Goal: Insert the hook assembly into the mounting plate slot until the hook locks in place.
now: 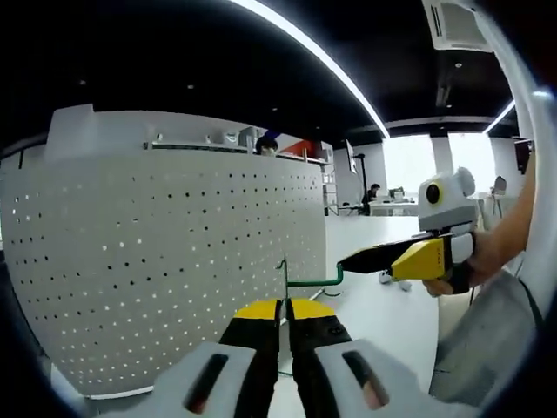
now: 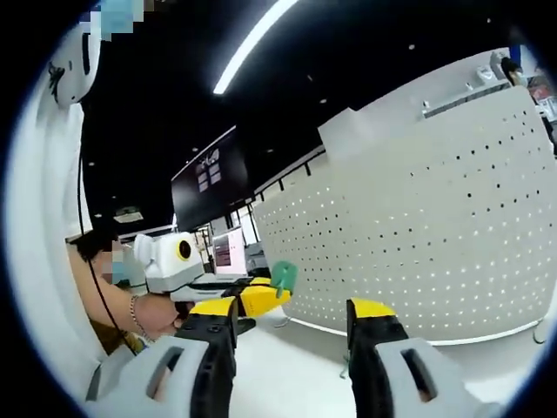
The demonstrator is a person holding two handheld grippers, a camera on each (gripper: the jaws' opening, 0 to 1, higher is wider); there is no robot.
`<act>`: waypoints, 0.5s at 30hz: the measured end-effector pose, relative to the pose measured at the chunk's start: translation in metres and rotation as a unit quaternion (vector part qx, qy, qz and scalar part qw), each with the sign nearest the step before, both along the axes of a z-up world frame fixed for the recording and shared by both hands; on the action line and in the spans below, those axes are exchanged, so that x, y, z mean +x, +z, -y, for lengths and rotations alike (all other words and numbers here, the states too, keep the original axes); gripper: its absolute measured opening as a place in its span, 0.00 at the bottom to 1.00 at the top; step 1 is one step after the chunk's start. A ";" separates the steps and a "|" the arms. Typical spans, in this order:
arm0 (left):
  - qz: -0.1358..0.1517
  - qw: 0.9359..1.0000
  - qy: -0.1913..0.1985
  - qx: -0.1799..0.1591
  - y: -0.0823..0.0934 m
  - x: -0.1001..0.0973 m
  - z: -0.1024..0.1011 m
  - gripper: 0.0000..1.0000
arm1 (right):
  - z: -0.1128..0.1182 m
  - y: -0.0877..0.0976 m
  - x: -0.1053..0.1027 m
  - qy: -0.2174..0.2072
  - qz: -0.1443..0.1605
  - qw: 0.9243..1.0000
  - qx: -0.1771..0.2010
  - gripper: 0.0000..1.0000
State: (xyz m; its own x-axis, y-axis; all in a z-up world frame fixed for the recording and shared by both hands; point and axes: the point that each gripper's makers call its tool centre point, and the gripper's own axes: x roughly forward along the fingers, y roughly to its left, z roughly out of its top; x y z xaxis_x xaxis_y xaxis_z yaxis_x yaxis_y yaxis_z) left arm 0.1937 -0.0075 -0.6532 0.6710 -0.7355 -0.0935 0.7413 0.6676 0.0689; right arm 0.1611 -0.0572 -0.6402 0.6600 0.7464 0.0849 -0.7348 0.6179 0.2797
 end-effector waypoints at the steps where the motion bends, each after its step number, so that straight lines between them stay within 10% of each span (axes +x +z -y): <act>1: 0.004 1.000 0.003 0.005 0.000 0.001 0.000 0.02 | -0.002 0.000 0.001 0.001 0.000 1.000 -0.001 0.48; 15: 0.002 1.000 0.005 0.002 0.001 -0.001 0.000 0.02 | -0.022 -0.001 0.015 0.012 -0.010 1.000 0.011 0.43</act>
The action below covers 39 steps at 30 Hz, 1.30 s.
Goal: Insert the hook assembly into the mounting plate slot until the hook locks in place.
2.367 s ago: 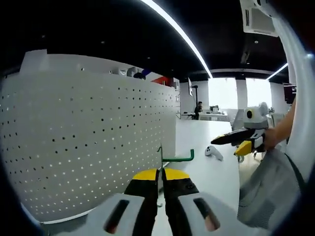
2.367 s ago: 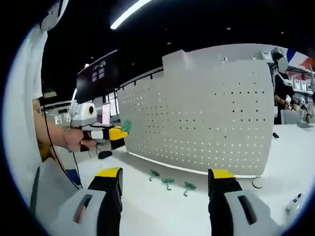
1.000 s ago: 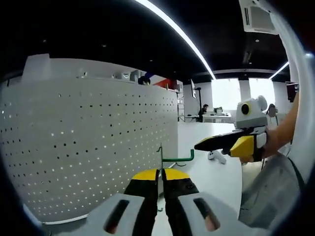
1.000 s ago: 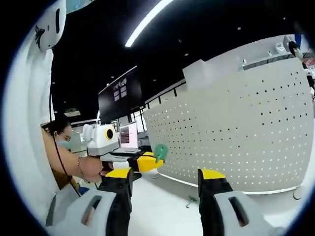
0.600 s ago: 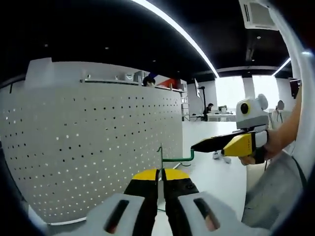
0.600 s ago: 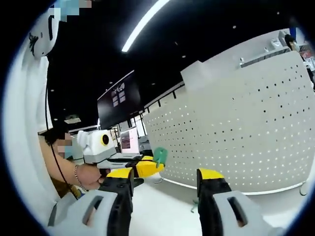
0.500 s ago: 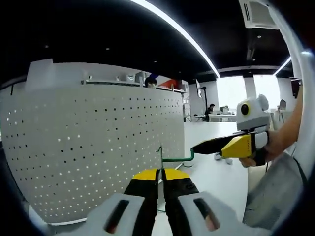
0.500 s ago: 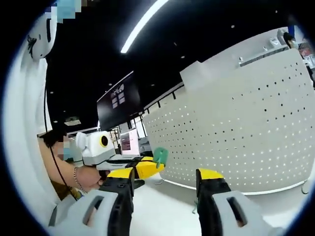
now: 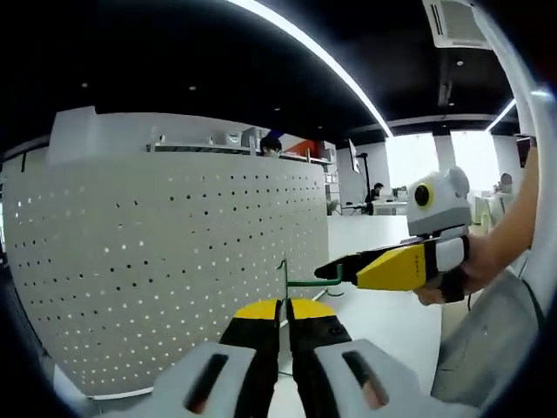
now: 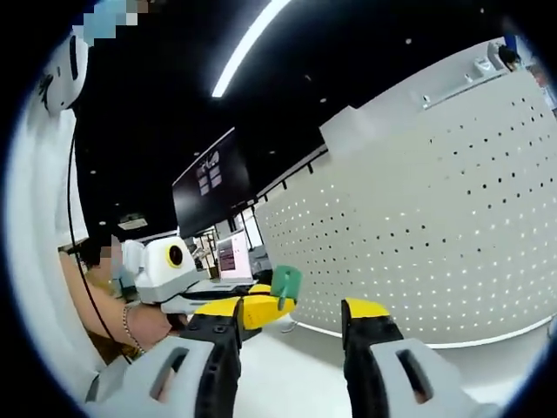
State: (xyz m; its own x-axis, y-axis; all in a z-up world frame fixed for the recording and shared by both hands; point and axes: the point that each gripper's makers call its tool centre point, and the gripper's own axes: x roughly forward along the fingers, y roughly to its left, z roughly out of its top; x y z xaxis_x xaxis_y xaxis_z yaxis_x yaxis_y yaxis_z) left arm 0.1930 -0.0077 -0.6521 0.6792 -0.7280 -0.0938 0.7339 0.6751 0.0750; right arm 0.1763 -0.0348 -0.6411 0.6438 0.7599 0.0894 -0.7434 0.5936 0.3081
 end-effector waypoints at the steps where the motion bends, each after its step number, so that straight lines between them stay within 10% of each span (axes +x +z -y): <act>1: -0.001 1.000 0.001 -0.001 0.000 0.000 0.000 0.02 | -0.002 0.000 0.000 0.001 -0.001 1.000 0.001 0.42; 39: -0.001 1.000 0.016 -0.005 0.002 -0.004 -0.008 0.02 | -0.031 0.008 0.008 0.005 0.010 1.000 0.016 0.08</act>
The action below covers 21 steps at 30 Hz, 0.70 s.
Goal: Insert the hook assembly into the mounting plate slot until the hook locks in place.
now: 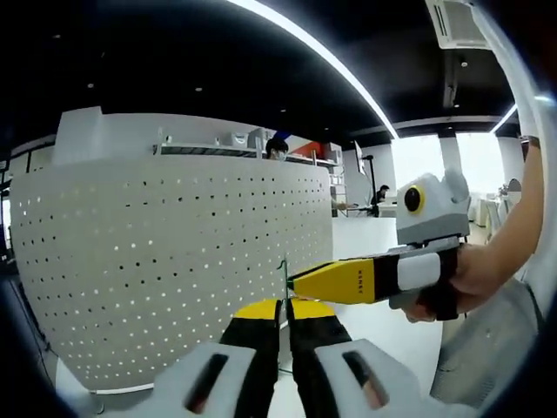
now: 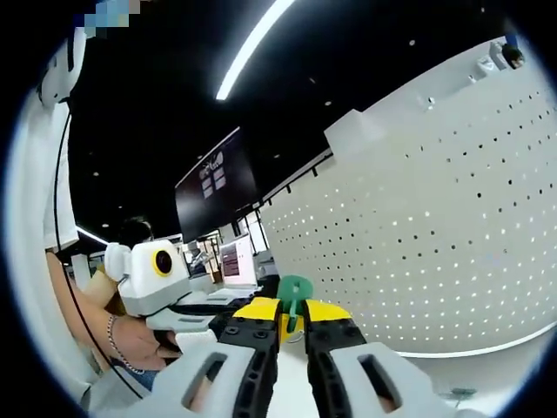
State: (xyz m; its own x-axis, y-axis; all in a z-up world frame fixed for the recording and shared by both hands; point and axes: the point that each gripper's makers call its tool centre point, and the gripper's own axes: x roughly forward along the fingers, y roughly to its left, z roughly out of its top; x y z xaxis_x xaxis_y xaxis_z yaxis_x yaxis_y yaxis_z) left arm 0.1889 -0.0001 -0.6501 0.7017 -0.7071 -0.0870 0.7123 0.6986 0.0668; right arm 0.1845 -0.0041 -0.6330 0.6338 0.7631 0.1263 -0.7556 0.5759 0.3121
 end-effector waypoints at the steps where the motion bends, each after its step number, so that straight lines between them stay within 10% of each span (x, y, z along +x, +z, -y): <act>1: 0.000 1.000 0.001 -0.002 0.000 0.000 0.000 0.02 | 0.000 0.000 0.000 -0.002 0.001 1.000 0.000 0.07; 21: -0.014 1.000 0.011 -0.005 0.001 0.001 0.004 0.02 | 0.002 0.003 0.002 -0.030 0.010 0.999 0.002 0.02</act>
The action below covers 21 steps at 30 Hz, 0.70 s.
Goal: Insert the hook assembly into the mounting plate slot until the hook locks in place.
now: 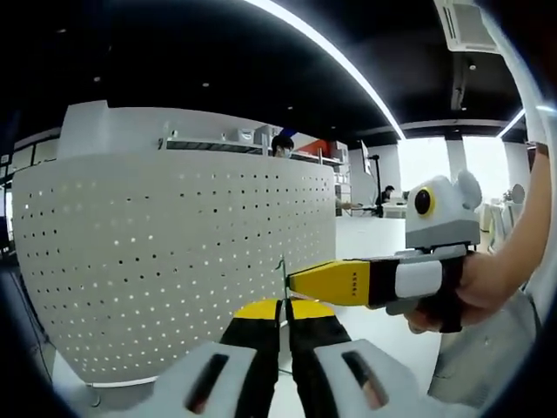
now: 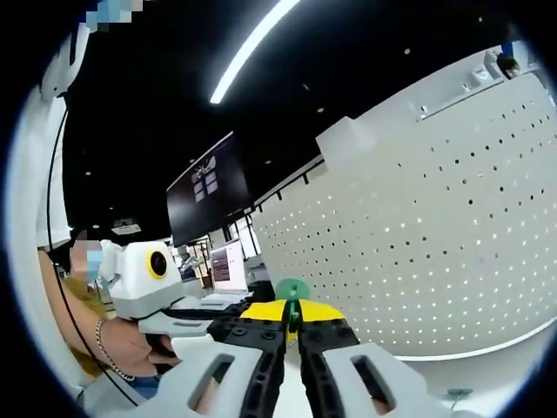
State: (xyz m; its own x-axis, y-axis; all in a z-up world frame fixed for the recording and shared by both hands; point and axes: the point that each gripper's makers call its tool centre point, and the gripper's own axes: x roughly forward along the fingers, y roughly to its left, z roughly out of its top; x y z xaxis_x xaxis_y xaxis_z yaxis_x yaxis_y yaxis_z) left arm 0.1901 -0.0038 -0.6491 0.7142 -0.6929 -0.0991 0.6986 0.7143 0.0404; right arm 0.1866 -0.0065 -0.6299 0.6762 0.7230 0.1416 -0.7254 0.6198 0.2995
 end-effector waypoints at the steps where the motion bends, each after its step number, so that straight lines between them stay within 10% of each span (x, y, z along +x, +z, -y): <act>1: 0.000 1.000 0.000 -0.001 0.001 0.000 0.000 0.02 | 0.000 0.000 0.000 0.000 0.000 1.000 0.001 0.02; 21: -0.010 1.000 0.002 0.003 -0.003 -0.002 -0.001 0.02 | -0.002 -0.004 0.000 0.008 -0.062 0.998 0.015 0.00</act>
State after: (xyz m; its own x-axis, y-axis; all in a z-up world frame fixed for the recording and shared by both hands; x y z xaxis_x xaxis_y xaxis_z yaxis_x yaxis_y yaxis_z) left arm 0.1881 -0.0024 -0.6518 0.7143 -0.6899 -0.1174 0.6969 0.7165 0.0302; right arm 0.1869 -0.0048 -0.6335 0.6784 0.7305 0.0786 -0.6911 0.5981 0.4057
